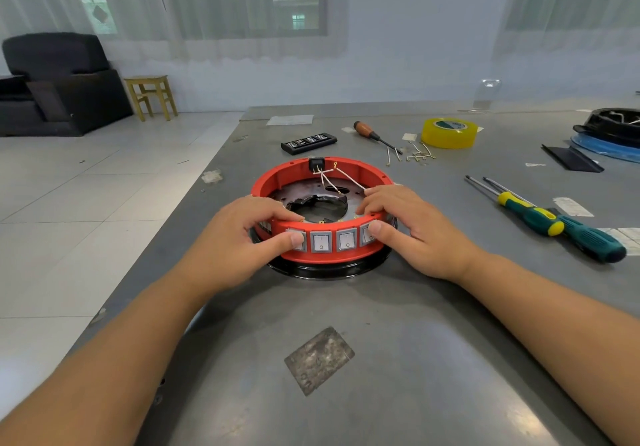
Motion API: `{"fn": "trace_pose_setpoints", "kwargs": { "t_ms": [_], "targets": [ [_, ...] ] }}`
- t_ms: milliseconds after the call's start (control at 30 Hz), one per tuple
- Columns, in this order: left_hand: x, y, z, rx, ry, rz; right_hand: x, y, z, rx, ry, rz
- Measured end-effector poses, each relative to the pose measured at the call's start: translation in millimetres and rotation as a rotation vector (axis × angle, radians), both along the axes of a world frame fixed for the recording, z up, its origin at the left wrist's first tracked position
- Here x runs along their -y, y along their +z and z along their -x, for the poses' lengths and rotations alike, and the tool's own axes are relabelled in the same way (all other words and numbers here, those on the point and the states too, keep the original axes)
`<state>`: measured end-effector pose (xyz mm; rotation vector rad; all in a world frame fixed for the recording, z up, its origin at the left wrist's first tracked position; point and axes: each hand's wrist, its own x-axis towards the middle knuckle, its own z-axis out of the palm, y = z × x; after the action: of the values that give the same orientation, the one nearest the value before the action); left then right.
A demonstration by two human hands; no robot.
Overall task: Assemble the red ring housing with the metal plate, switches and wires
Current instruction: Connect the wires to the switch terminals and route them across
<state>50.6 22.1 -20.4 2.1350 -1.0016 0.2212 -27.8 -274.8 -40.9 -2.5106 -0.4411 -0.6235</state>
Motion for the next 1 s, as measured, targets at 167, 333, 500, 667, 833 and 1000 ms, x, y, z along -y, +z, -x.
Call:
{"fn": "trace_pose_setpoints", "kwargs": {
  "t_ms": [167,333,500,667,833,1000],
  "targets": [
    [1,-3,-1,-0.047,0.044,0.023,1,2,-1,-0.008,-0.035,0.003],
    [-1,-4,-2,-0.065,0.043,0.009,-7,5,5,-0.034,-0.06,0.031],
    [4,-6,-1,-0.019,0.053,-0.003,-28,6,4,-0.017,-0.183,0.086],
    [6,-5,-1,-0.014,0.084,0.05,-29,10,4,-0.006,-0.188,0.028],
    [6,-5,-3,-0.002,0.091,0.028,-28,8,4,0.0,-0.183,0.025],
    [16,-6,0,0.068,0.137,-0.021,-13,12,7,-0.05,-0.077,0.046]
  ]
}}
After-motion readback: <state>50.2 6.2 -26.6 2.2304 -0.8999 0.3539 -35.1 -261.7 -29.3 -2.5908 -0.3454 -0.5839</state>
